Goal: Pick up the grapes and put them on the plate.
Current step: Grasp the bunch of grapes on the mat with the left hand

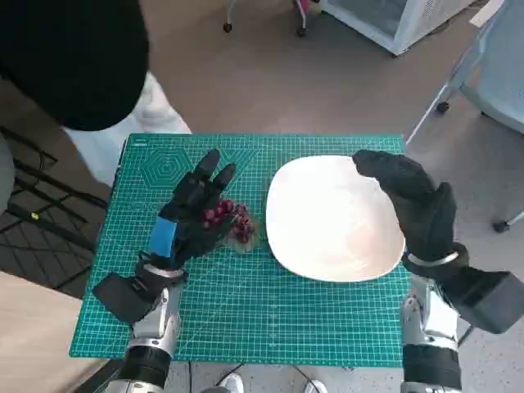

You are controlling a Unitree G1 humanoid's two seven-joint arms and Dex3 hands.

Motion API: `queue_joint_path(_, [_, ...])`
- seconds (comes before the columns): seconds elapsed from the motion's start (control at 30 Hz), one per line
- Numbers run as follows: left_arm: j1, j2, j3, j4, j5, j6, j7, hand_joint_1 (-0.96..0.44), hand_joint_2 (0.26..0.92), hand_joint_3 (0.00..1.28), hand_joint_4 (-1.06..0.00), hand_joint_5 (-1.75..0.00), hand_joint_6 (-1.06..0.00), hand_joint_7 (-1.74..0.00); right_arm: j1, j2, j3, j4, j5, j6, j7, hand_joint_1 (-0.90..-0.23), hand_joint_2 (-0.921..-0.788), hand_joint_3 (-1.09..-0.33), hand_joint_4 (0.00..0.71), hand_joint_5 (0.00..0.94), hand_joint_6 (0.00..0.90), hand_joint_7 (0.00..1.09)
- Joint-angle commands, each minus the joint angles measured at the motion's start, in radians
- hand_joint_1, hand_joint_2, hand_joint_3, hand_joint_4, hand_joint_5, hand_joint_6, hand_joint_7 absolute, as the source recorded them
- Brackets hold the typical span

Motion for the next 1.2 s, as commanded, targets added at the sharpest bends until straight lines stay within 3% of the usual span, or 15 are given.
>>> queue_joint_path(0.03, [0.001, -0.002, 0.000, 0.011, -0.007, -0.011, -0.009, -0.18, 0.921, 0.32, -0.40, 0.00, -0.39, -0.03, 0.015, 0.000, 0.002, 0.016, -0.001, 0.002, 0.005, -0.489, -0.921, -0.636, 0.164, 0.001, -0.001, 0.33])
queue_joint_path(0.53, [-0.005, -0.002, 0.009, 0.015, -0.028, -0.009, -0.036, -0.20, 0.921, 0.32, -0.27, 0.00, -0.34, 0.00, 0.014, 0.009, 0.000, 0.028, 0.001, -0.006, 0.001, -0.500, -0.921, -0.624, 0.166, 0.002, -0.001, 0.33])
queue_joint_path(1.2, [-0.019, 0.004, 0.013, 0.031, -0.039, -0.009, -0.047, -0.23, 0.921, 0.32, -0.26, 0.00, -0.34, 0.00, 0.004, 0.014, -0.001, 0.036, 0.003, -0.007, -0.002, -0.490, -0.921, -0.622, 0.168, 0.002, -0.001, 0.34])
